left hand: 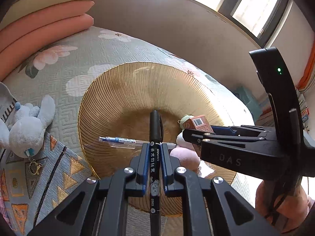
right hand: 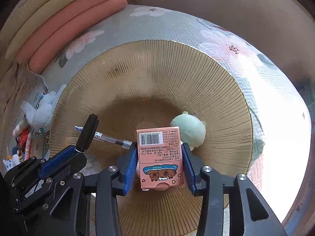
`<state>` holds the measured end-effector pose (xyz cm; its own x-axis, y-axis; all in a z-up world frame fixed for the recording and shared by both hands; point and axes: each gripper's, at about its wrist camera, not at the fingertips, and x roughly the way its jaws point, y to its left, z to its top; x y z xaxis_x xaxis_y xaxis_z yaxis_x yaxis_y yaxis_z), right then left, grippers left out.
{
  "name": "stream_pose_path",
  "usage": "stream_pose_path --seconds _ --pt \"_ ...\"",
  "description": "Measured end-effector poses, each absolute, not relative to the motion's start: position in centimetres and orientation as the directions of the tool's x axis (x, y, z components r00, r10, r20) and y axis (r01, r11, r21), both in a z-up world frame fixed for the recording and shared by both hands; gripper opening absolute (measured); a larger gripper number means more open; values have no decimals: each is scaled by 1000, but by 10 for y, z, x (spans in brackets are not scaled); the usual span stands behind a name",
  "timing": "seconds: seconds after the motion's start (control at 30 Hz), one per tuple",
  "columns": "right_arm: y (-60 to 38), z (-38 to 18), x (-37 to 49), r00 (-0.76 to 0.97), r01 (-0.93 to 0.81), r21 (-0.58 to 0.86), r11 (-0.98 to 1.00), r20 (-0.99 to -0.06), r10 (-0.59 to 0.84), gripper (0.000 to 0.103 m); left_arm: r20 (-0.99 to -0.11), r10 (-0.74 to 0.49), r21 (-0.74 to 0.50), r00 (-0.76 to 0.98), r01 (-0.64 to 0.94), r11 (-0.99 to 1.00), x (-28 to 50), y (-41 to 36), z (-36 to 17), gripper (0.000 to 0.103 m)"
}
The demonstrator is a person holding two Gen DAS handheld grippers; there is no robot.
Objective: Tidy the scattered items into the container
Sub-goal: 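Open the left tool to drop the marker while the right tool releases the pink box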
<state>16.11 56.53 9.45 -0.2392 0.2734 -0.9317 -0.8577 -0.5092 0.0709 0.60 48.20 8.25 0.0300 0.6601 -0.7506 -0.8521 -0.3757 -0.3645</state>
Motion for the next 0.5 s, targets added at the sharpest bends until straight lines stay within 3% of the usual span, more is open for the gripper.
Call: stream_pose_path --seconds 0.07,0.13,0.23,0.3,0.37,0.5 --pt "565 98 165 -239 -864 73 -498 -930 278 44 -738 672 -409 62 -833 -372 4 475 85 41" --pt "562 107 164 -224 -865 44 -500 -925 307 44 -724 688 -402 41 -837 -372 6 465 93 50" --pt "551 128 162 -249 -860 45 -508 -907 340 45 -732 682 -369 0 -840 -397 5 443 108 57" --pt "540 143 156 -285 -849 67 -524 -893 347 51 -728 685 -360 -33 -832 -423 2 418 118 58" --pt "523 155 146 -323 -825 82 -560 -880 347 59 -735 673 -351 -77 -807 -475 -4 386 124 66" --pt "479 169 115 -390 -748 100 -657 -866 313 68 -770 615 -326 -171 -723 -609 -20 306 125 68"
